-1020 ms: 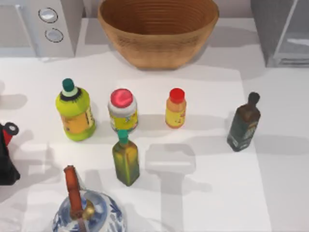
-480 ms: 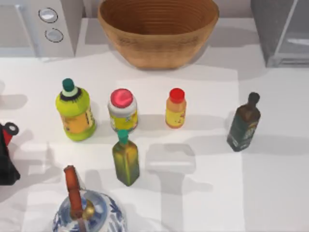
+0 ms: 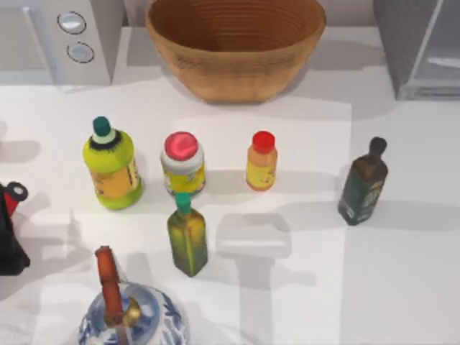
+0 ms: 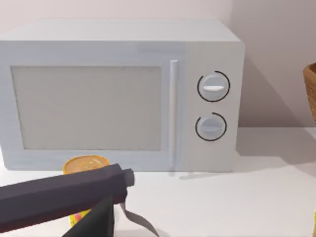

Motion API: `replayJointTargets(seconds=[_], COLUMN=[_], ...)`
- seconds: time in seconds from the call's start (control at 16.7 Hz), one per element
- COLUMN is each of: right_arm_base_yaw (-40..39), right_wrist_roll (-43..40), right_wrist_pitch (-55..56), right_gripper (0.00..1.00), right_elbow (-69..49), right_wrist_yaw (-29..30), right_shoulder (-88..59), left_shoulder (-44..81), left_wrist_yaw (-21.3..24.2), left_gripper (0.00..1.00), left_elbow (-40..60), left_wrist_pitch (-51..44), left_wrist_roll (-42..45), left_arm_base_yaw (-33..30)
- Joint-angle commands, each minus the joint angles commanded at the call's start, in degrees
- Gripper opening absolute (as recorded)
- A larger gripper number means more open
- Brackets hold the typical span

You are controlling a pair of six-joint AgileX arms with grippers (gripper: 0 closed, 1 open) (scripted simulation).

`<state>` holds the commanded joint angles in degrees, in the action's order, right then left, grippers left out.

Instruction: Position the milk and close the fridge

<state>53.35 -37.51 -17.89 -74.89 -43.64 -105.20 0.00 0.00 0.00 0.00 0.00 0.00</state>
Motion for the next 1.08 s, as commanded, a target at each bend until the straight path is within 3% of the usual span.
replayJointTargets(seconds=[0.36,1.08], right_arm_base_yaw=[-1.12,-31.95], right_wrist_roll=[0.94,22.79], right_wrist_pitch=[2.02,14.33], right_gripper=[1.0,1.0], right_elbow=[1.23,11.22], right_wrist_yaw=[1.93,26.29], right_shoulder=[0.62,7.89], left_shoulder=[0.0,0.0], left_wrist_yaw=[0.0,0.0], left_gripper=[1.0,1.0], left_elbow=[0.0,0.0], left_wrist_pitch=[0.0,0.0], left_wrist_roll=[0.0,0.0], left_arm_base_yaw=[0.0,0.0])
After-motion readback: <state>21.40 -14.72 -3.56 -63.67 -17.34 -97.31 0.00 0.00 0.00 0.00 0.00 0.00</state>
